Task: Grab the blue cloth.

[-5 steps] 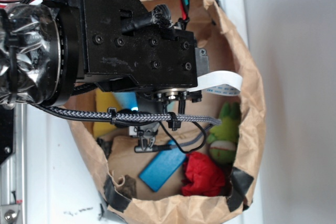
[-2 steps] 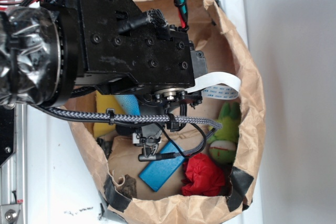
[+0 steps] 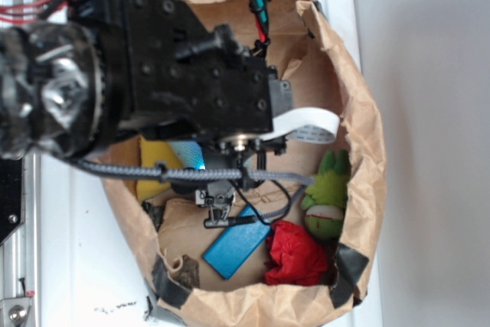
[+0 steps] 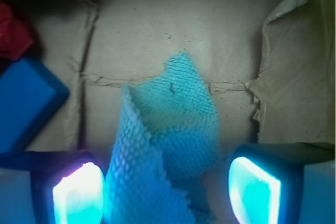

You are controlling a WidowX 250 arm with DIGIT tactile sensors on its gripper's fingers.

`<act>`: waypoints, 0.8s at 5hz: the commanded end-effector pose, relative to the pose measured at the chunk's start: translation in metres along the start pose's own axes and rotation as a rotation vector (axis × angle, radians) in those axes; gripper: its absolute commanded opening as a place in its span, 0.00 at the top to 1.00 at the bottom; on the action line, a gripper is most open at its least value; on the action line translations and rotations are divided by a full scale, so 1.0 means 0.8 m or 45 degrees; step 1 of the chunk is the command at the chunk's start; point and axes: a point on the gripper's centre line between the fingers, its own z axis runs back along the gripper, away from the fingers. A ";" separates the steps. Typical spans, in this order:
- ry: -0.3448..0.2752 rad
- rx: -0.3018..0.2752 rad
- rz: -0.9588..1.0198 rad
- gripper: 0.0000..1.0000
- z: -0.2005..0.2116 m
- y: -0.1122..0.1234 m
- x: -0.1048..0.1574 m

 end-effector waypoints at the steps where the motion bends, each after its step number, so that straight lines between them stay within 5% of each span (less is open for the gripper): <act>1: -0.072 0.048 -0.009 0.00 -0.001 -0.005 0.005; 2: -0.061 0.042 0.009 1.00 -0.003 -0.004 0.006; 4: -0.083 0.057 0.012 1.00 -0.004 -0.004 0.004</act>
